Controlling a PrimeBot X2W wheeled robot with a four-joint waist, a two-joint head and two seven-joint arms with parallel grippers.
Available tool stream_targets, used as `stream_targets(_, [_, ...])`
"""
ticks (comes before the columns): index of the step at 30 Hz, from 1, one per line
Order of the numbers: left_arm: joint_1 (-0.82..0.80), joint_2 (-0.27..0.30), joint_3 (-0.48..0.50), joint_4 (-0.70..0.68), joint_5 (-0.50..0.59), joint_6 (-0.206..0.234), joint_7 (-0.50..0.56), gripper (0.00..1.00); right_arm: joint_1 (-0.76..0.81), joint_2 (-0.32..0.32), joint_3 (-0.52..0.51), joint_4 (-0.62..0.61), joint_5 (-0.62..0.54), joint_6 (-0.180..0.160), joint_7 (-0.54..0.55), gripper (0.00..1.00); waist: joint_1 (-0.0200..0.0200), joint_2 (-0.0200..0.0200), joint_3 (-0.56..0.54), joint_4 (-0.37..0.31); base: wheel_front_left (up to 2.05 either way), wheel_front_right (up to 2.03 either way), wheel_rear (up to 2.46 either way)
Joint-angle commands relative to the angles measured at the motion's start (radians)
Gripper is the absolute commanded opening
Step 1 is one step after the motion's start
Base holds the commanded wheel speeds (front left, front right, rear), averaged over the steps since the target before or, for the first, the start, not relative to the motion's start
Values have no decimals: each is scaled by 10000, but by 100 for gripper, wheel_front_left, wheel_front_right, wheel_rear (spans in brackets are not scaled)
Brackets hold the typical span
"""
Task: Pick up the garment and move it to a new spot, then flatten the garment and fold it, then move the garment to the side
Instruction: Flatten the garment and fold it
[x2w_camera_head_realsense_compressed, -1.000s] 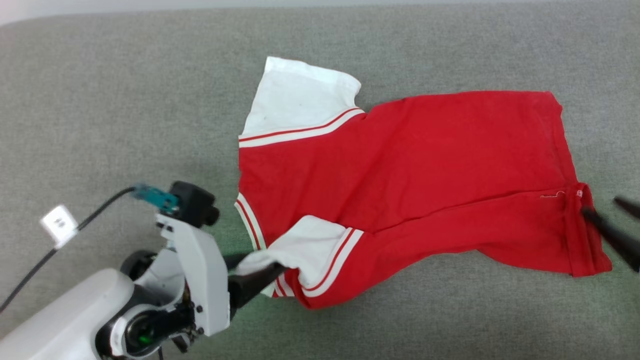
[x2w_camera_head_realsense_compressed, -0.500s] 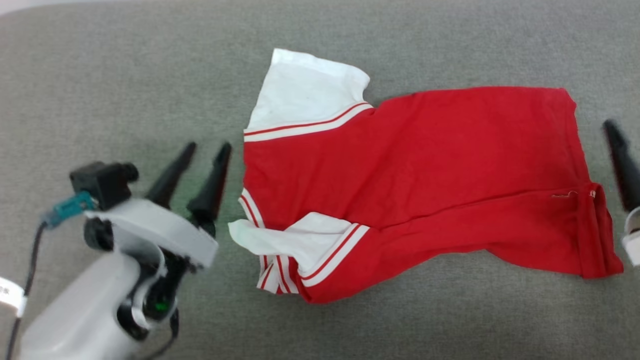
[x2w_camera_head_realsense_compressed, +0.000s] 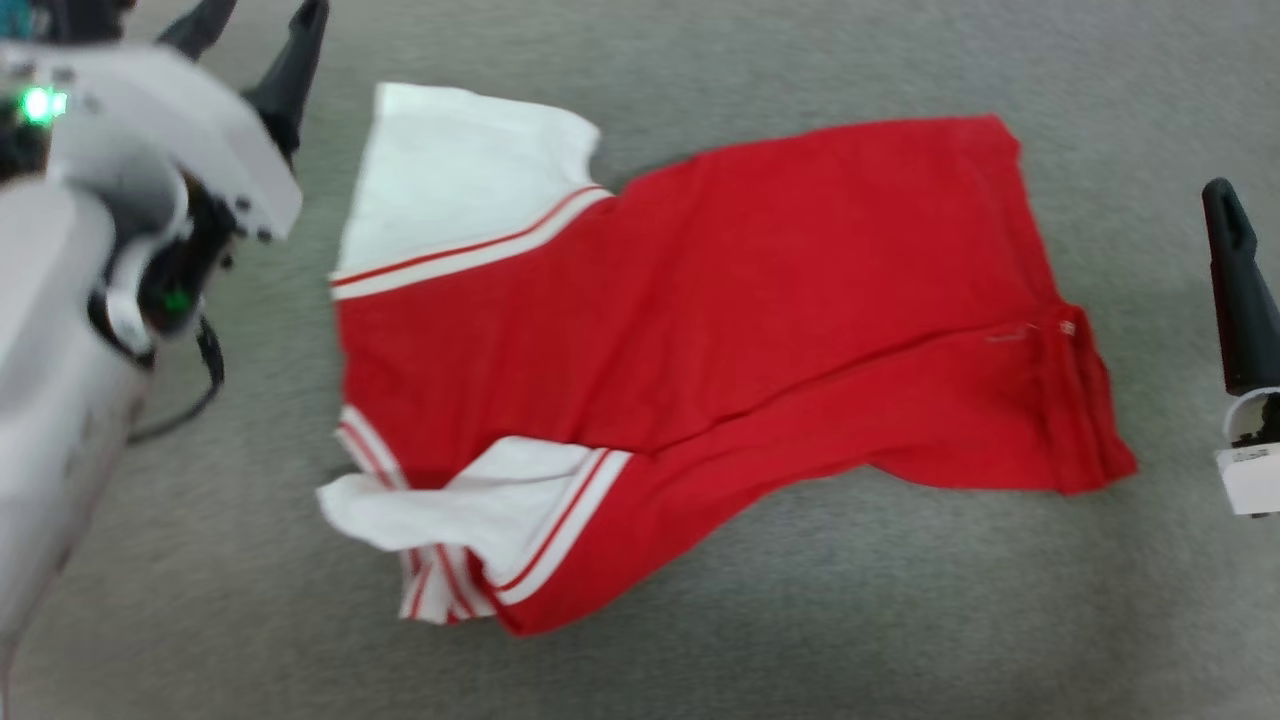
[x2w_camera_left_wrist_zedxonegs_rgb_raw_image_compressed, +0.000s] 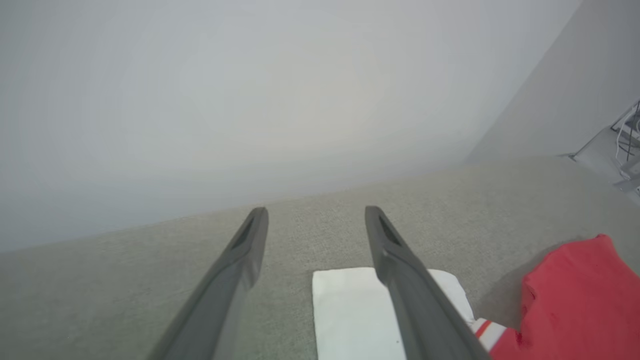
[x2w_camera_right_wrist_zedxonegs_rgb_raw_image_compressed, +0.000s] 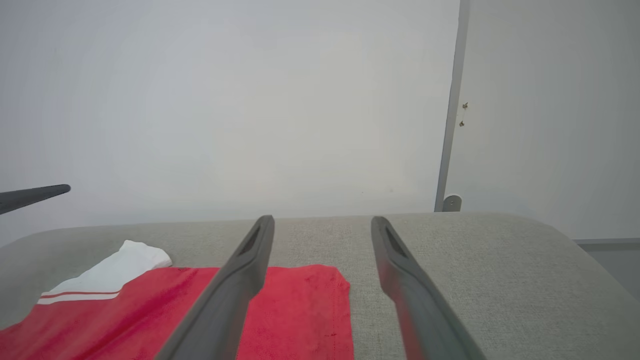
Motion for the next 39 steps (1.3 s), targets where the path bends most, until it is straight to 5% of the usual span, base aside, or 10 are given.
stream_targets(1, [-371, -101, -79, 297, 49, -107, 265, 100, -30, 105, 66, -58, 76, 3, -63, 100, 0, -1, 502, -701, 0, 0, 0])
stream_targets(11, [-1997, -360, -1307, 3474, -501, -983, 5596, 100, -16, 502, 572, 148, 166, 3, -181, 100, 0, -1, 587, -1513, 0, 0, 0])
stream_targets(17, [-2257, -620, -1469, 4093, -739, -1102, 6707, 100, -154, 433, 931, 248, 343, 3, -123, 100, 0, -1, 739, -1619, 0, 0, 0])
stream_targets(18, [-2259, -746, -1387, 4155, -898, -1132, 6779, 65, -200, 402, 954, 259, 379, 3, -104, 100, 0, -1, 767, -1609, 0, 0, 0])
stream_targets(19, [-2263, -859, -1360, 4188, -1000, -1183, 6891, 40, -262, 340, 1001, 267, 395, 3, -69, 100, 0, -1, 793, -1587, 0, 0, 0])
stream_targets(20, [-2281, -936, -1378, 4210, -1038, -1228, 6987, 0, -380, 263, 1073, 259, 389, 3, -5, 100, 0, -1, 817, -1563, 0, 0, 0])
stream_targets(28, [-2619, -1268, -1528, 4235, -891, -1436, 6811, 0, -2746, -219, 1731, 679, 1084, 3, 1501, 100, 0, -1, 1050, -1081, 0, 0, 0])
stream_targets(39, [-3309, -1811, -1677, 4119, -789, -1669, 6557, 0, -6907, -1380, 4485, 4865, 1312, 2, 5095, 100, 0, -1, 1774, 36, 0, 0, 0])
